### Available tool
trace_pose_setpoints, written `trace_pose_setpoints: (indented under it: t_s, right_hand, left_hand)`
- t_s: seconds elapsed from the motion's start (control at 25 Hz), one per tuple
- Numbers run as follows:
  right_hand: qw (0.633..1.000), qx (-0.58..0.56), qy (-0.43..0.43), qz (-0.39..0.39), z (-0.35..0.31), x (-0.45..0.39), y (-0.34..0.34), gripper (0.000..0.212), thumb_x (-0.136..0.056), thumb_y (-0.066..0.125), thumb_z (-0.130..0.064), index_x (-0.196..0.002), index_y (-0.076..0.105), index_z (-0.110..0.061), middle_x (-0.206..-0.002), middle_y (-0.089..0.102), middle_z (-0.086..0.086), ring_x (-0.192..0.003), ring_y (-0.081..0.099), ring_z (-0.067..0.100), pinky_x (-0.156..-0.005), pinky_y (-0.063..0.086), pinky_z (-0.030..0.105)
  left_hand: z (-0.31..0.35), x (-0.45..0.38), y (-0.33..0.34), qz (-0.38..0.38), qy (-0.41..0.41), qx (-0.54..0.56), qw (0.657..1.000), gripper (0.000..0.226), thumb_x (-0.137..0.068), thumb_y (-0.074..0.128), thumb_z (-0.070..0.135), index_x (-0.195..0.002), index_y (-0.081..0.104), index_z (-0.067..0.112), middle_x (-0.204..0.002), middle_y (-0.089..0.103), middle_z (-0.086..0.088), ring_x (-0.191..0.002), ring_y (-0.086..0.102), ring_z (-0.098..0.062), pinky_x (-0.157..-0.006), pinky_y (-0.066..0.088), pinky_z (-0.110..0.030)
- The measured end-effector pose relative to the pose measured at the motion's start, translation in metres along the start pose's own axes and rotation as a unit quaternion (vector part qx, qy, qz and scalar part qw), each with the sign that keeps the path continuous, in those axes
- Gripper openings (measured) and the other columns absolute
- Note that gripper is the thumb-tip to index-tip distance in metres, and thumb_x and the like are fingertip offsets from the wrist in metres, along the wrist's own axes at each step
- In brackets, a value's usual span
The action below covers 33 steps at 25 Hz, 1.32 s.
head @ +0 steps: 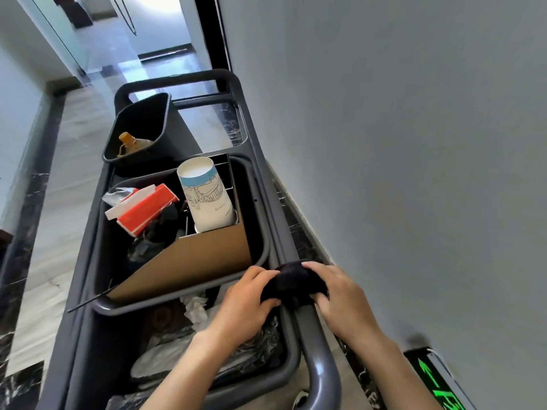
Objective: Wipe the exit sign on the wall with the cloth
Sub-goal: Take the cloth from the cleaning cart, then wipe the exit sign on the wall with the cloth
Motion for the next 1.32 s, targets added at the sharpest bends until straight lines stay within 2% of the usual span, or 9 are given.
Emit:
trace_pose_setpoints:
  t_s: [0.12, 0.24, 0.44, 0.6, 0.68, 0.76, 0.92, 1.08, 1.32]
  right_hand:
    - [1.000, 0.006, 0.009, 0.014, -0.007, 0.003, -0.004, 0.052, -0.080, 0.064, -0.007, -0.125, 0.061, -0.034, -0.116, 0.066, -0.005, -0.103, 0.062, 0.017, -0.088, 0.042, 0.019]
    - [0.999, 0.008, 0.020, 0.031, -0.014, 0.017, -0.017, 0.045, -0.081, 0.068, -0.015, -0.120, 0.064, -0.036, -0.109, 0.069, -0.005, -0.098, 0.063, 0.016, -0.083, 0.042, 0.019]
    - [0.991, 0.015, 0.062, 0.115, -0.026, 0.073, -0.052, 0.033, -0.084, 0.069, -0.027, -0.112, 0.064, -0.044, -0.095, 0.055, -0.022, -0.082, 0.054, -0.001, -0.070, 0.037, 0.007]
    - [0.973, -0.038, 0.098, 0.208, -0.025, 0.132, -0.087, 0.021, -0.088, 0.068, -0.025, -0.106, 0.065, -0.035, -0.118, 0.050, -0.021, -0.104, 0.052, -0.006, -0.088, 0.041, 0.010]
    - [0.955, -0.077, 0.127, 0.257, -0.020, 0.169, -0.105, 0.024, -0.087, 0.068, -0.021, -0.099, 0.063, -0.040, -0.109, 0.061, -0.023, -0.100, 0.058, -0.004, -0.083, 0.047, 0.014]
    - [0.934, -0.104, 0.150, 0.307, -0.015, 0.207, -0.123, 0.032, -0.086, 0.069, -0.020, -0.096, 0.060, -0.049, -0.095, 0.068, -0.025, -0.094, 0.061, -0.009, -0.075, 0.045, 0.007]
    - [0.896, -0.151, 0.187, 0.373, 0.003, 0.277, -0.145, 0.035, -0.088, 0.067, -0.024, -0.112, 0.060, -0.049, -0.102, 0.066, -0.033, -0.098, 0.056, -0.016, -0.075, 0.042, 0.001]
    - [0.843, -0.205, 0.225, 0.444, 0.041, 0.354, -0.158, 0.031, -0.090, 0.064, -0.023, -0.112, 0.064, -0.045, -0.103, 0.069, -0.027, -0.097, 0.061, -0.010, -0.076, 0.047, 0.006]
    - [0.755, -0.293, 0.268, 0.522, 0.102, 0.448, -0.152, 0.028, -0.086, 0.063, -0.025, -0.099, 0.066, -0.050, -0.099, 0.067, -0.033, -0.095, 0.066, -0.002, -0.082, 0.055, 0.025]
  left_hand:
    - [-0.006, 0.003, -0.012, 0.024, -0.003, 0.064, 0.998, 0.043, -0.083, 0.083, 0.009, -0.113, 0.069, 0.037, -0.105, 0.064, 0.017, -0.100, 0.060, 0.002, -0.090, 0.045, -0.021]
    - [-0.007, 0.003, -0.025, 0.010, 0.001, 0.114, 0.993, 0.051, -0.083, 0.084, 0.011, -0.093, 0.061, 0.056, -0.092, 0.068, 0.027, -0.093, 0.061, 0.011, -0.077, 0.044, -0.006]
    - [0.027, 0.014, -0.040, -0.046, 0.059, 0.207, 0.975, 0.032, -0.088, 0.081, 0.009, -0.095, 0.073, 0.040, -0.087, 0.075, 0.018, -0.079, 0.070, 0.000, -0.067, 0.052, -0.015]
    - [0.082, 0.024, -0.037, -0.076, 0.116, 0.300, 0.944, 0.027, -0.090, 0.078, 0.008, -0.099, 0.076, 0.033, -0.090, 0.078, 0.010, -0.084, 0.074, -0.006, -0.074, 0.058, -0.019]
    - [0.113, 0.033, -0.026, -0.086, 0.118, 0.358, 0.922, 0.027, -0.090, 0.076, 0.004, -0.097, 0.076, 0.030, -0.088, 0.078, 0.004, -0.084, 0.075, -0.013, -0.074, 0.060, -0.023]
    - [0.143, 0.044, -0.007, -0.099, 0.097, 0.417, 0.898, 0.028, -0.090, 0.075, 0.002, -0.090, 0.075, 0.030, -0.081, 0.077, -0.002, -0.077, 0.076, -0.019, -0.068, 0.061, -0.025]
    - [0.204, 0.069, 0.041, -0.142, 0.074, 0.465, 0.871, 0.011, -0.092, 0.074, 0.010, -0.094, 0.071, 0.020, -0.077, 0.077, -0.006, -0.073, 0.075, -0.023, -0.064, 0.061, -0.030]
    - [0.267, 0.109, 0.098, -0.178, 0.078, 0.463, 0.865, 0.005, -0.093, 0.073, 0.011, -0.095, 0.071, 0.014, -0.080, 0.077, 0.000, -0.074, 0.074, -0.013, -0.057, 0.054, -0.016]
    - [0.332, 0.172, 0.171, -0.199, 0.093, 0.432, 0.875, 0.003, -0.095, 0.072, 0.014, -0.093, 0.071, 0.015, -0.081, 0.076, 0.003, -0.077, 0.071, -0.007, -0.058, 0.052, -0.013]
Point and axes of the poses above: each hand's wrist, its own x-axis away from the middle knuckle, its own y-axis out of the palm, z = x × y, the point moved 10 cm from there along -x, towards the middle knuckle
